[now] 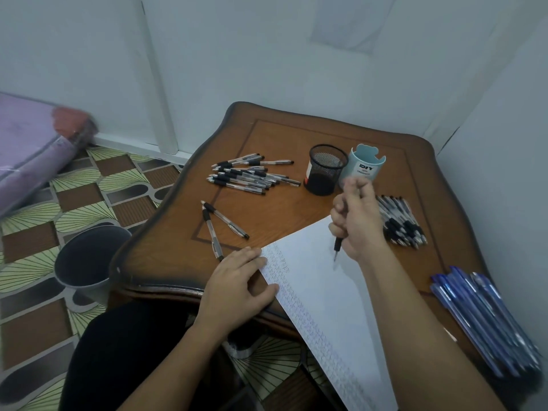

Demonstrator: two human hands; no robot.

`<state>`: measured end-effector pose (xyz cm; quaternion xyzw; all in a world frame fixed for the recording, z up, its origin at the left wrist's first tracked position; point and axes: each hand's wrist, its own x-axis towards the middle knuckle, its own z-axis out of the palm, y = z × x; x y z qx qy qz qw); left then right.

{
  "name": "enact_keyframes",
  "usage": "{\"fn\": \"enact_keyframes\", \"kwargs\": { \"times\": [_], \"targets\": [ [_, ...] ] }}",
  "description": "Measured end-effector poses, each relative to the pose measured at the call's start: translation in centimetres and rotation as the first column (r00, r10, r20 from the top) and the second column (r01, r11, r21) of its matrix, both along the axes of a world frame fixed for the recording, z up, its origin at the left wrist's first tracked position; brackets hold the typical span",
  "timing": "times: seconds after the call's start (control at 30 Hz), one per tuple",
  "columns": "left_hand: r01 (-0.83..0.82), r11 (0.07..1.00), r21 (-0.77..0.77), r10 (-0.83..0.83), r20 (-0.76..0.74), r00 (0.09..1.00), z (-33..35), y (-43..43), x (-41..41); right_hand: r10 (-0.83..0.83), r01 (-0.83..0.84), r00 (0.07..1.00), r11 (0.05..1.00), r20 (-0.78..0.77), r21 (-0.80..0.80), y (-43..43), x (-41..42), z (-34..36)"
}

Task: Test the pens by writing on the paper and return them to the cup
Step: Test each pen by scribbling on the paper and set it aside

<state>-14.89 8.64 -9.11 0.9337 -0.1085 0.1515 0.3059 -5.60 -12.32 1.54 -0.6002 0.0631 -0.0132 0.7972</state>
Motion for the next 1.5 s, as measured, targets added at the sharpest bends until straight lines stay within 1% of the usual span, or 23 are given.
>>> {"fn": "enact_keyframes", "kwargs": {
  "times": [0.13,0.17,0.23,0.27,0.37,0.4,0.53,0.67,0.77,0.9,1.0,1.1,1.17,1.23,1.33,1.43,1.5],
  "targets": [
    [-0.004,1.000,0.001,0.004,-0.010,1.000,0.1,-0.1,0.0,0.001,-0.001,1.000,0.999,-0.002,-0.053,0.0,-1.5,-1.3],
    [-0.005,1.000,0.002,0.005,-0.007,1.000,0.2,-0.1,-0.1,0.001,-0.002,1.000,1.000,-0.016,-0.028,0.0,-1.8,-1.5],
    [-0.002,1.000,0.010,0.002,-0.009,1.000,0.2,-0.1,-0.1,0.011,-0.007,0.998,0.997,-0.065,0.072,0.1,-2.3,-2.1],
    [0.000,1.000,0.016,0.000,-0.014,1.000,0.2,-0.1,-0.1,0.022,-0.015,0.996,0.997,-0.087,0.078,0.1,-2.6,-2.4],
    [0.006,1.000,0.025,-0.006,-0.029,1.000,0.3,0.0,-0.1,0.098,-0.109,0.989,0.990,-0.114,-0.091,-0.1,-3.3,-3.4],
    [0.008,1.000,0.025,-0.008,-0.026,1.000,0.3,0.0,-0.1,0.136,-0.149,0.985,0.981,-0.108,-0.126,-0.1,-3.6,-3.7],
    [0.010,1.000,0.012,-0.010,-0.015,1.000,0.3,-0.1,-0.1,0.231,-0.236,0.972,0.958,-0.044,-0.165,-0.2,-4.4,-4.6],
    [0.010,1.000,0.011,-0.010,-0.006,1.000,0.1,-0.1,0.0,0.252,-0.260,0.966,0.939,-0.064,-0.226,0.3,-4.9,-5.6],
    [0.007,1.000,0.019,-0.007,-0.010,1.000,0.1,-0.1,0.0,0.326,-0.336,0.942,0.907,-0.083,-0.255,0.7,-5.3,-6.0],
    [0.026,1.000,-0.005,-0.026,-0.042,0.999,0.5,0.0,-0.1,0.272,-0.286,0.958,0.898,-0.089,-0.333,1.1,-5.4,-6.2],
    [0.047,0.993,-0.111,-0.053,-0.052,0.997,1.4,0.3,-0.1,0.244,-0.253,0.967,0.895,-0.073,-0.368,1.0,-5.2,-6.7],
    [0.024,0.981,-0.192,-0.016,0.045,0.999,2.9,1.5,0.6,0.238,-0.238,0.970,0.885,-0.049,-0.401,1.1,-4.9,-6.7],
    [-0.033,0.979,-0.200,0.049,0.078,0.996,4.0,3.1,1.5,0.252,-0.246,0.967,0.880,-0.039,-0.405,1.2,-4.6,-6.6],
    [-0.135,0.984,-0.115,0.137,0.013,0.990,4.9,5.5,2.6,0.273,-0.264,0.961,0.878,-0.036,-0.398,1.4,-4.3,-6.4],
    [-0.249,0.962,0.109,0.262,-0.124,0.957,5.5,9.4,4.2,0.263,-0.239,0.965,0.873,-0.003,-0.425,1.7,-4.1,-5.6],
    [-0.263,0.929,0.260,0.311,-0.168,0.935,5.5,12.0,5.3,0.245,-0.213,0.969,0.875,0.019,-0.434,1.8,-4.1,-5.3],
    [-0.229,0.929,0.290,0.291,-0.195,0.937,5.1,12.5,5.5,0.233,-0.215,0.972,0.882,-0.008,-0.420,1.9,-4.2,-5.7]
  ]
}}
